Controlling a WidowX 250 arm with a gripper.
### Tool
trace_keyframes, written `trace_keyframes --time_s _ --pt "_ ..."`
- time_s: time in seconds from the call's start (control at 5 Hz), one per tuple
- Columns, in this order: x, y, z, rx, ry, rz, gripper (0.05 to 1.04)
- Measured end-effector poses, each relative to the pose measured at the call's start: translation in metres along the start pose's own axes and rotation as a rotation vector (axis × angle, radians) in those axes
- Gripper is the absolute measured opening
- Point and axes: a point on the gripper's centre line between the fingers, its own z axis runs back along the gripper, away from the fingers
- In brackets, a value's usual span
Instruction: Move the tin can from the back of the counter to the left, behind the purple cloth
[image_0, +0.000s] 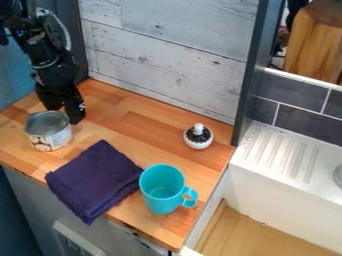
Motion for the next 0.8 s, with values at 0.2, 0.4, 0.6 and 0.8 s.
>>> trace_keyframes --time_s 0.2,0.4,0.6,0.8 --pt "0.004 -0.007 0.011 -0.053 -0.009 -0.024 1.001" --pt "0.022 -0.008 0.048 -0.066 -0.031 -0.057 1.001" --pt "0.047 -0.041 0.065 -0.069 -0.002 -0.153 1.001" --pt "0.068 -0.088 0.070 -0.047 0.037 -0.241 1.001"
